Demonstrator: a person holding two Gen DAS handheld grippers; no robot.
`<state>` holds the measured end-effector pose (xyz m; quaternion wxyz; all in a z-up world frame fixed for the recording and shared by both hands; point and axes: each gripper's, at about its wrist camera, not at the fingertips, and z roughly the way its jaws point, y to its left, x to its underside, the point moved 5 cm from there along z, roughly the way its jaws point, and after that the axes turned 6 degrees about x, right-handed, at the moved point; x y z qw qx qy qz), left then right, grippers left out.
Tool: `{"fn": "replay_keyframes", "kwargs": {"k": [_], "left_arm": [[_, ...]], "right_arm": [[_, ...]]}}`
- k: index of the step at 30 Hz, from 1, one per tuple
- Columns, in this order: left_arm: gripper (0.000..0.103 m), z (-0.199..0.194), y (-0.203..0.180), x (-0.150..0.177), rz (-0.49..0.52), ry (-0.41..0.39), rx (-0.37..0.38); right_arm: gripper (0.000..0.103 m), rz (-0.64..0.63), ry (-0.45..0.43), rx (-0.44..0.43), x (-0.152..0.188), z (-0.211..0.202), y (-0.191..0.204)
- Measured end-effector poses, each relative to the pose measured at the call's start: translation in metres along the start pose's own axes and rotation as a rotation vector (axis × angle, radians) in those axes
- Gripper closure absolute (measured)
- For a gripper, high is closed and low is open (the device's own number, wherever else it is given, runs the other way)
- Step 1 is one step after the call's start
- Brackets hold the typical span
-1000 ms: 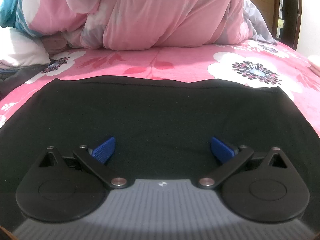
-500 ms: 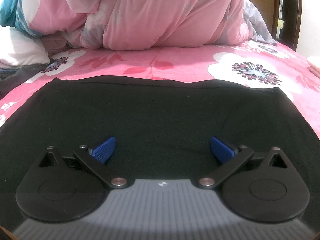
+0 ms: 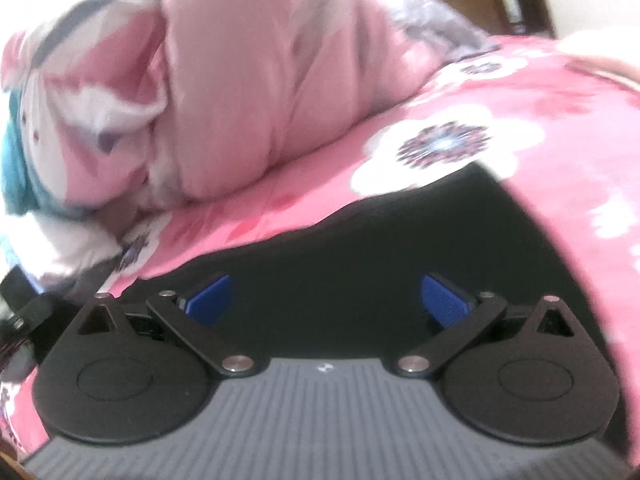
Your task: Fold clothes
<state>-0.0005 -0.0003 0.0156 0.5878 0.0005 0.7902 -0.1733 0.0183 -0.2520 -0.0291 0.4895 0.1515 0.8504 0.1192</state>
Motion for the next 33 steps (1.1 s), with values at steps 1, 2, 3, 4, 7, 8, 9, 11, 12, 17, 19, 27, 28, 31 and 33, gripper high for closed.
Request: {"fn": "replay_keyframes", "kwargs": {"k": [1, 2, 3, 4, 7, 8, 9, 11, 12, 17, 19, 27, 28, 31, 33], "left_arm": [[0.097, 0.008, -0.020, 0.001, 0.029, 0.013, 0.040], [0.097, 0.014, -0.040, 0.004, 0.063, 0.029, 0.082], [0.097, 0.021, -0.061, 0.010, 0.097, 0.049, 0.129], [0.097, 0.026, -0.081, 0.017, 0.130, 0.071, 0.173], [0.097, 0.035, -0.128, 0.047, 0.213, 0.149, 0.277], [0.097, 0.036, -0.139, 0.058, 0.237, 0.174, 0.301], [0.097, 0.036, -0.147, 0.071, 0.263, 0.203, 0.317], [0.097, 0.039, -0.159, 0.091, 0.307, 0.255, 0.328], [0.096, 0.040, -0.161, 0.100, 0.321, 0.275, 0.328], [0.090, 0.040, -0.161, 0.113, 0.350, 0.330, 0.350], [0.069, 0.034, -0.159, 0.111, 0.327, 0.344, 0.400], [0.052, -0.007, -0.137, 0.095, 0.288, 0.318, 0.448], [0.052, -0.011, -0.131, 0.093, 0.287, 0.315, 0.436], [0.052, -0.023, -0.110, 0.091, 0.317, 0.314, 0.362], [0.052, -0.030, -0.095, 0.093, 0.346, 0.317, 0.308]], "right_arm": [[0.001, 0.010, -0.011, 0.009, -0.001, -0.006, -0.010], [0.001, 0.025, -0.021, 0.018, -0.003, -0.012, -0.022], [0.001, 0.046, -0.030, 0.028, -0.004, -0.018, -0.035], [0.001, 0.066, -0.038, 0.038, -0.004, -0.023, -0.047], [0.001, 0.134, -0.062, 0.063, -0.003, -0.035, -0.082], [0.001, 0.157, -0.069, 0.070, -0.003, -0.039, -0.093], [0.001, 0.176, -0.073, 0.072, -0.001, -0.041, -0.102], [0.001, 0.212, -0.080, 0.075, 0.001, -0.044, -0.118], [0.001, 0.227, -0.080, 0.069, 0.003, -0.044, -0.123], [0.001, 0.275, -0.091, 0.003, 0.006, -0.049, -0.130], [0.001, 0.271, -0.104, -0.037, 0.004, -0.055, -0.125], [0.002, 0.256, -0.042, -0.207, 0.004, -0.072, -0.097], [0.003, 0.245, -0.023, -0.220, 0.005, -0.073, -0.092], [0.009, 0.208, 0.044, -0.249, 0.010, -0.072, -0.075], [0.016, 0.193, 0.095, -0.255, 0.014, -0.067, -0.066]]}}
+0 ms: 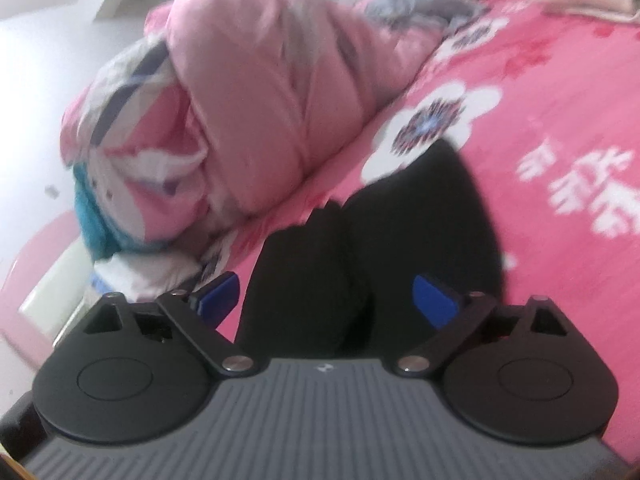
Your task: Fold clothes
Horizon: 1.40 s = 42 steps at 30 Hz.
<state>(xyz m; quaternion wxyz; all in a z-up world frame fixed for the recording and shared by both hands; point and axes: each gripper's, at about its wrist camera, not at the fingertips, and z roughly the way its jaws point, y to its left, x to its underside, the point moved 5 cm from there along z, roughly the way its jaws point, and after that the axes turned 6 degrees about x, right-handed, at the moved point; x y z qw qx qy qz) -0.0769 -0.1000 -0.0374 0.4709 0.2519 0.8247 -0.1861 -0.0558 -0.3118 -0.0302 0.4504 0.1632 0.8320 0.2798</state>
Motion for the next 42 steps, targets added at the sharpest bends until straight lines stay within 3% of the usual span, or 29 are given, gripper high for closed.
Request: {"fn": "replay_keyframes", "kwargs": {"k": [4, 9, 19, 26, 29, 33, 39, 42], "left_arm": [[0.052, -0.016, 0.020, 0.018, -0.014, 0.034, -0.086], [0.052, -0.024, 0.036, 0.029, -0.053, 0.045, -0.128], [0.052, -0.031, 0.054, 0.028, -0.100, 0.026, -0.092], [0.044, -0.044, 0.100, -0.007, -0.201, 0.002, -0.073], [0.040, -0.021, 0.117, -0.040, -0.238, 0.036, -0.031], [0.028, 0.038, 0.131, -0.087, -0.298, 0.122, 0.075], [0.032, 0.150, 0.145, -0.127, -0.400, 0.292, 0.086], [0.034, 0.195, 0.150, -0.133, -0.442, 0.382, 0.046]], "right_arm": [[0.040, -0.017, 0.081, 0.033, 0.007, 0.015, 0.007], [0.053, -0.070, 0.127, 0.096, 0.014, 0.026, 0.013], [0.051, -0.070, 0.147, 0.108, -0.030, 0.041, 0.025], [0.045, -0.016, 0.127, 0.110, -0.001, 0.036, 0.014], [0.040, -0.042, 0.125, 0.105, 0.013, 0.032, 0.013], [0.034, -0.073, 0.110, 0.081, 0.017, 0.030, 0.011], [0.035, -0.117, 0.084, 0.065, 0.020, 0.035, 0.004], [0.039, -0.151, 0.068, 0.069, 0.021, 0.038, 0.005]]}}
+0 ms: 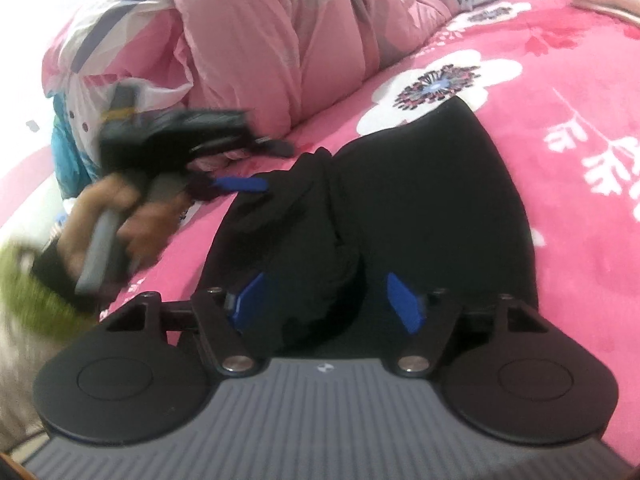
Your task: Fold clothes
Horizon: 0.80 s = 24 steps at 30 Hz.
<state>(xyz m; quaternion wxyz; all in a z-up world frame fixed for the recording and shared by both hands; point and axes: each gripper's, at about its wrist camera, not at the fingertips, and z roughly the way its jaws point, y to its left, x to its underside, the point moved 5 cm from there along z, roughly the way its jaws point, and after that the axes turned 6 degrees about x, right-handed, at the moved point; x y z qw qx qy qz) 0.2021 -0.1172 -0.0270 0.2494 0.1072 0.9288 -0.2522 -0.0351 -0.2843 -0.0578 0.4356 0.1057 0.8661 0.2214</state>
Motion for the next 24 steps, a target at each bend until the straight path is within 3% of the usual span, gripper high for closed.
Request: {"fn": "replay_keyframes", "kwargs": {"k": [3, 9, 11, 13, 17, 24], "left_arm": [[0.034, 0.022, 0.001, -0.015, -0.031, 0.033, -0.068], [0.036, 0.048, -0.006, -0.032, 0.008, 0.097, -0.190], [0.042, 0.053, -0.008, -0.034, 0.023, 0.109, -0.223], [0.054, 0.058, -0.010, -0.034, 0.042, 0.110, -0.269], [0.066, 0.063, -0.011, -0.033, 0.077, 0.097, -0.318], [0.088, 0.061, -0.012, -0.032, 0.072, 0.078, -0.331]], "right_arm": [[0.048, -0.049, -0.013, 0.018, 0.002, 0.003, 0.004], [0.053, -0.116, -0.024, 0.022, 0.008, 0.007, 0.012], [0.053, -0.127, -0.026, 0.019, 0.009, 0.007, 0.013], [0.057, -0.127, -0.028, 0.019, 0.009, 0.007, 0.013], [0.062, -0.120, -0.036, 0.024, 0.010, 0.007, 0.012], [0.079, -0.132, -0.047, 0.036, 0.011, 0.008, 0.015]]}}
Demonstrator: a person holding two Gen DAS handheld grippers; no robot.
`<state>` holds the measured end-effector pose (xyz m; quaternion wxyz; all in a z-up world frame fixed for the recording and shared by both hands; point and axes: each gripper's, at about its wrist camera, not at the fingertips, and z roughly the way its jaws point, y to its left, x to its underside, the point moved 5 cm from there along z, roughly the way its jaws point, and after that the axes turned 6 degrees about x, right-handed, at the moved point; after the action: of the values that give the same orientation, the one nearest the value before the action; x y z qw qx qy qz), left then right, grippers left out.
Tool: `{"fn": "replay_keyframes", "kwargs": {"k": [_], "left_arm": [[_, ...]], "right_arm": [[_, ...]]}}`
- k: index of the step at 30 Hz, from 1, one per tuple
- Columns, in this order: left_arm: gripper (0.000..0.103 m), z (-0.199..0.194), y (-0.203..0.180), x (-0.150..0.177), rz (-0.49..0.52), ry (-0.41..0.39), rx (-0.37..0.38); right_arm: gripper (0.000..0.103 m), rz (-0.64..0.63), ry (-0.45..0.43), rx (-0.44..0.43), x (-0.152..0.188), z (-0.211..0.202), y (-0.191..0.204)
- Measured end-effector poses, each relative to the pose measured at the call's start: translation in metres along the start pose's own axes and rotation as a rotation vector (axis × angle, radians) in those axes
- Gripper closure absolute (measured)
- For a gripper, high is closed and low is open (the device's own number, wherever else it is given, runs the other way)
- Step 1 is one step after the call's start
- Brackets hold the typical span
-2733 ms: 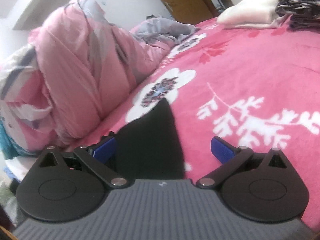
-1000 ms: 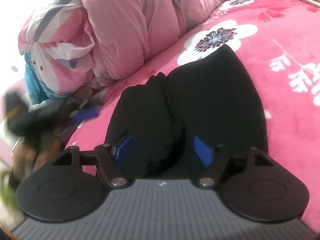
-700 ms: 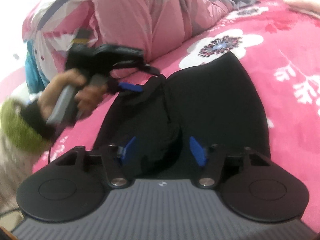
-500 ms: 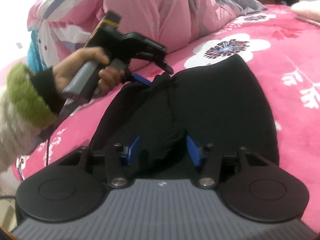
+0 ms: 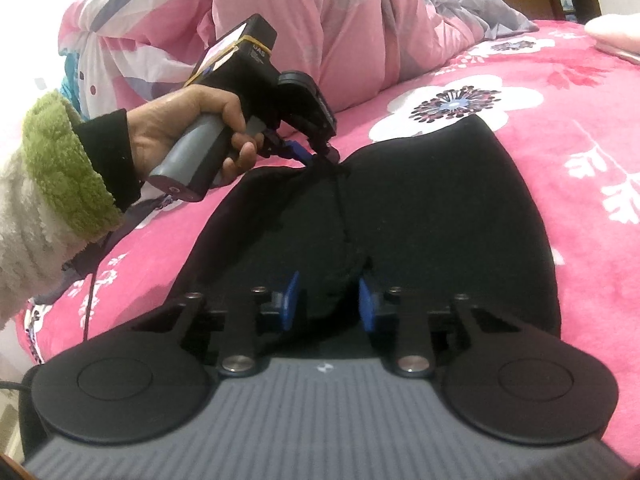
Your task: Fold clothes
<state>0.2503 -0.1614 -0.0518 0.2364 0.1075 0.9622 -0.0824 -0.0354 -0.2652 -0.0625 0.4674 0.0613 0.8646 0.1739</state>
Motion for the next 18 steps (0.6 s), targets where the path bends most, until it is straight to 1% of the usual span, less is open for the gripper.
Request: {"fn": "replay_keyframes", "kwargs": {"k": [1, 4, 6, 9, 10, 12, 18], "left_arm": [[0.090, -0.001, 0.001, 0.000, -0.006, -0.004, 0.004], [0.092, -0.004, 0.003, 0.000, -0.022, -0.021, 0.021], [0.093, -0.009, 0.005, 0.000, -0.039, -0.042, 0.042], [0.094, -0.020, 0.006, 0.001, -0.027, -0.093, 0.071], [0.094, -0.025, 0.007, 0.002, -0.019, -0.110, 0.074], [0.094, -0.035, 0.008, 0.003, -0.009, -0.136, 0.075], [0.095, -0.070, -0.001, 0.002, 0.016, -0.209, 0.057]], "right_arm": [[0.082, 0.000, -0.003, 0.004, 0.000, -0.001, 0.000], [0.084, 0.015, -0.006, 0.007, 0.000, 0.001, -0.001], [0.084, 0.029, -0.007, 0.007, -0.001, 0.003, -0.002], [0.084, 0.057, -0.019, 0.005, 0.000, 0.008, -0.004], [0.091, 0.050, -0.029, 0.007, 0.001, 0.007, -0.003], [0.097, 0.035, -0.056, 0.008, 0.001, 0.003, 0.000], [0.099, 0.022, -0.130, -0.013, -0.002, -0.018, 0.007]]}}
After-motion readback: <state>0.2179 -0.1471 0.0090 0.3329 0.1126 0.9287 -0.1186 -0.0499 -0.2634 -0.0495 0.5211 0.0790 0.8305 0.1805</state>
